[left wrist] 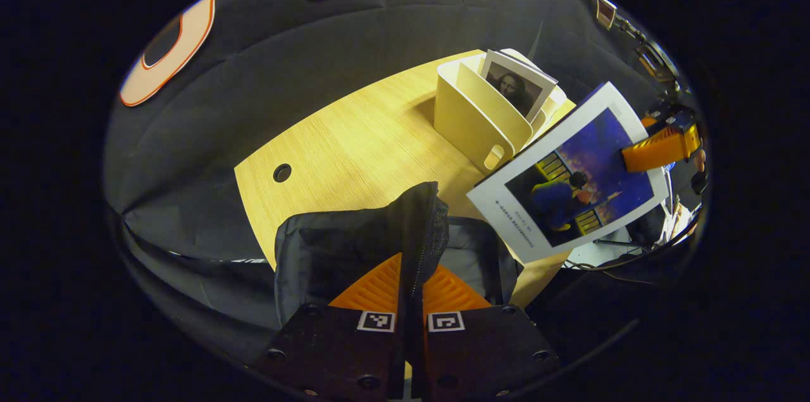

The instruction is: Open the schoolbag, grab two books from the bookshelf and put them into the schoolbag.

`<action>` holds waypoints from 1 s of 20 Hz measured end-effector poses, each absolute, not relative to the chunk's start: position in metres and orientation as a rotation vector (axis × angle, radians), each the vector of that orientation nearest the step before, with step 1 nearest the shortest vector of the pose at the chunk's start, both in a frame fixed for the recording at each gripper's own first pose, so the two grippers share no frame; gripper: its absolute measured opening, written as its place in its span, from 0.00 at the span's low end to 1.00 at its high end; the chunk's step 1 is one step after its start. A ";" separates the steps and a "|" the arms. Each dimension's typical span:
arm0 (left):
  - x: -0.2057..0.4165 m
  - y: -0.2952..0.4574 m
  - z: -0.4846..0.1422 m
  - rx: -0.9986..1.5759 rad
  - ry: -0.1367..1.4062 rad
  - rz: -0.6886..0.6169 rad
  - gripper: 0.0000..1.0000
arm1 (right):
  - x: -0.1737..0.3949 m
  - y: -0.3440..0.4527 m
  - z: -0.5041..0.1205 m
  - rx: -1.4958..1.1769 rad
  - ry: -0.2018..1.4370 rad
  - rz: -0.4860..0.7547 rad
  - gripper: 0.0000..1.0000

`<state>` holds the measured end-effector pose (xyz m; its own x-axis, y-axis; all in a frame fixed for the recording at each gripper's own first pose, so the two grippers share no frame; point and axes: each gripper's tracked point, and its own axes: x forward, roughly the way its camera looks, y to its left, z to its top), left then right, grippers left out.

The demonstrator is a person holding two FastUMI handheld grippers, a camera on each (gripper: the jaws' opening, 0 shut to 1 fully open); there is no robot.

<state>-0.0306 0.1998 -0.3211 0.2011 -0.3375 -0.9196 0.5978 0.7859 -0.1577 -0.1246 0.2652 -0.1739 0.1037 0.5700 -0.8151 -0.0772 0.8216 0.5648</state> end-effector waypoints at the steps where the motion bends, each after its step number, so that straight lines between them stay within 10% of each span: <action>1: -0.033 0.200 -0.321 0.254 1.205 -0.667 0.05 | -0.127 0.268 -0.176 0.481 1.396 0.503 0.30; 20: -0.029 0.171 -0.309 0.177 1.182 -0.643 0.05 | -0.133 0.389 -0.280 1.057 1.333 0.479 0.28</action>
<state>-0.0291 0.1715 -0.3091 0.2253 -0.3734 -0.8999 0.5524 0.8098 -0.1976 -0.1328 0.3889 -0.2803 0.2323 0.8049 -0.5460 0.2733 0.4847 0.8309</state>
